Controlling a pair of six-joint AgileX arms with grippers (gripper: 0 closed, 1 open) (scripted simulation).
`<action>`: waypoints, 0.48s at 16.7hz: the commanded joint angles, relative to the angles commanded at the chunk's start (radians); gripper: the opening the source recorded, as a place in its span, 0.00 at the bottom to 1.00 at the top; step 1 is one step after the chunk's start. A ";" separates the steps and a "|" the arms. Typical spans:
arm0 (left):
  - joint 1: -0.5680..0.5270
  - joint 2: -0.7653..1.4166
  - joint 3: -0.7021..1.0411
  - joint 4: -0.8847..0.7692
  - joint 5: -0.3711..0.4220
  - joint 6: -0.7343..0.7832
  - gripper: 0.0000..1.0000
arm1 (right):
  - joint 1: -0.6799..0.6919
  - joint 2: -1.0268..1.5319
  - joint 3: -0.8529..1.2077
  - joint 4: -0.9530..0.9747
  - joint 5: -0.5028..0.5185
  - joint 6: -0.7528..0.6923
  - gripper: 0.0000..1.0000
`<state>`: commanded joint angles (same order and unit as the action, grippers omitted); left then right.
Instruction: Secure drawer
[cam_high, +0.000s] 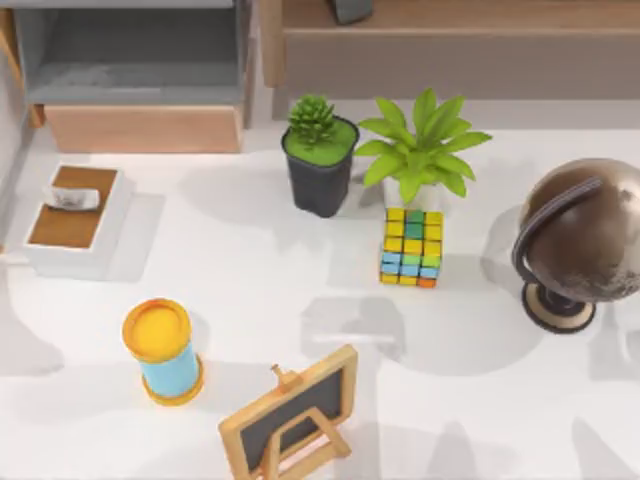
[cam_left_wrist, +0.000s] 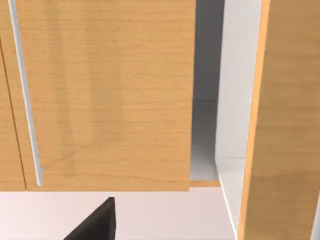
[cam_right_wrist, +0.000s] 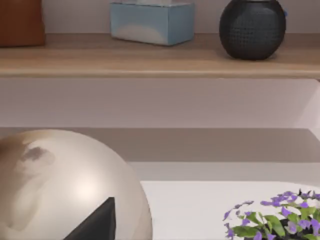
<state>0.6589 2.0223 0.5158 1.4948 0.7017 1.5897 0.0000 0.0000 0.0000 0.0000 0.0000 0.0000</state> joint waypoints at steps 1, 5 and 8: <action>0.000 0.000 0.000 0.000 0.000 0.000 1.00 | 0.000 0.000 0.000 0.000 0.000 0.000 1.00; 0.000 0.000 0.000 0.000 0.000 0.000 0.85 | 0.000 0.000 0.000 0.000 0.000 0.000 1.00; 0.000 0.000 0.000 0.000 0.000 0.000 0.62 | 0.000 0.000 0.000 0.000 0.000 0.000 1.00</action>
<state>0.6589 2.0223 0.5158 1.4948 0.7017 1.5897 0.0000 0.0000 0.0000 0.0000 0.0000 0.0000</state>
